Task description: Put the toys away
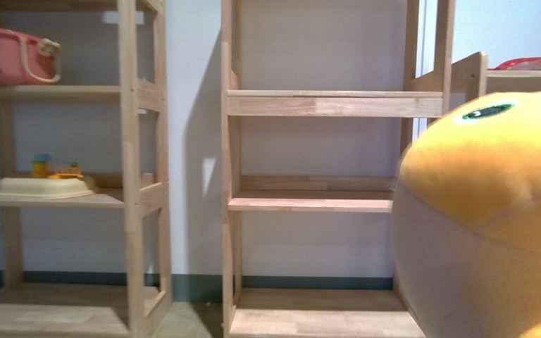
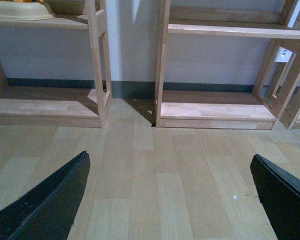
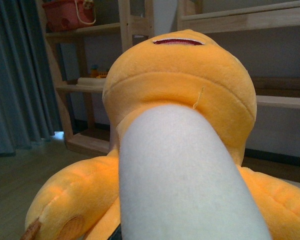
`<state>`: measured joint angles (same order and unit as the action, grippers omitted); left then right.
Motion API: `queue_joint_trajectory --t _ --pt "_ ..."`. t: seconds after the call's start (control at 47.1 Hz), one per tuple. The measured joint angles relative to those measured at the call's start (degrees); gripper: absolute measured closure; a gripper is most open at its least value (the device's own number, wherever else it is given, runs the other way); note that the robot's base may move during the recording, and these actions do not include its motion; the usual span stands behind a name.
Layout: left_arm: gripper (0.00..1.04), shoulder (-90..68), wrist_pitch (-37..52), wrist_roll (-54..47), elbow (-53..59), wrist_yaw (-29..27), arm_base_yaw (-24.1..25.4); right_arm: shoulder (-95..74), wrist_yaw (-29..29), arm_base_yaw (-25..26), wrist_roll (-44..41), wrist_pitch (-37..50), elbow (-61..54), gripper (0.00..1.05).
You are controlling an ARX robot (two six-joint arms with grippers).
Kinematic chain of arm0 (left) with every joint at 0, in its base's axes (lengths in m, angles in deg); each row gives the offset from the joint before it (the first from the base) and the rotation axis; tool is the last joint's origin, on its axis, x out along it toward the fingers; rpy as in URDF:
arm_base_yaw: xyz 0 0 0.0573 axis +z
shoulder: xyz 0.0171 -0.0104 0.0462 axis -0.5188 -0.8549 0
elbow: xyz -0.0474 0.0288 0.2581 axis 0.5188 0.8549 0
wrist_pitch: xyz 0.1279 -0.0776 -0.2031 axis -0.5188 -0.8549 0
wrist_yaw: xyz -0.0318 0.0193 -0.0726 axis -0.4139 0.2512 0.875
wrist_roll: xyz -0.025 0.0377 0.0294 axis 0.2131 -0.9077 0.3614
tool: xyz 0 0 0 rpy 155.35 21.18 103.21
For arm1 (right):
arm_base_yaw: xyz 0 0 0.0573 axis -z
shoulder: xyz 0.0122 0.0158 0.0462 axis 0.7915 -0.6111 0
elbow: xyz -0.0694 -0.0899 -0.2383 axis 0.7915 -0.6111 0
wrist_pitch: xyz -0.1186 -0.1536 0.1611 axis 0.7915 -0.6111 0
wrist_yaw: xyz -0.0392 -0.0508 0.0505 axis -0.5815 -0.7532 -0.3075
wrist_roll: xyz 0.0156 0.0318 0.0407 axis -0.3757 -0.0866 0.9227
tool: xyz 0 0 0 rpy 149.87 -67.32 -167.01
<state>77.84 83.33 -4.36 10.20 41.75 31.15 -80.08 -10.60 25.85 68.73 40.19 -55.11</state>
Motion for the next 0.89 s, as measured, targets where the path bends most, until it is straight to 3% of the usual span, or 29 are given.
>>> queue_joint_trajectory --t 0.892 --pt "0.06 0.0 0.0 0.0 0.0 0.1 0.0 0.0 0.2 0.0 0.0 0.0 0.0 0.94"
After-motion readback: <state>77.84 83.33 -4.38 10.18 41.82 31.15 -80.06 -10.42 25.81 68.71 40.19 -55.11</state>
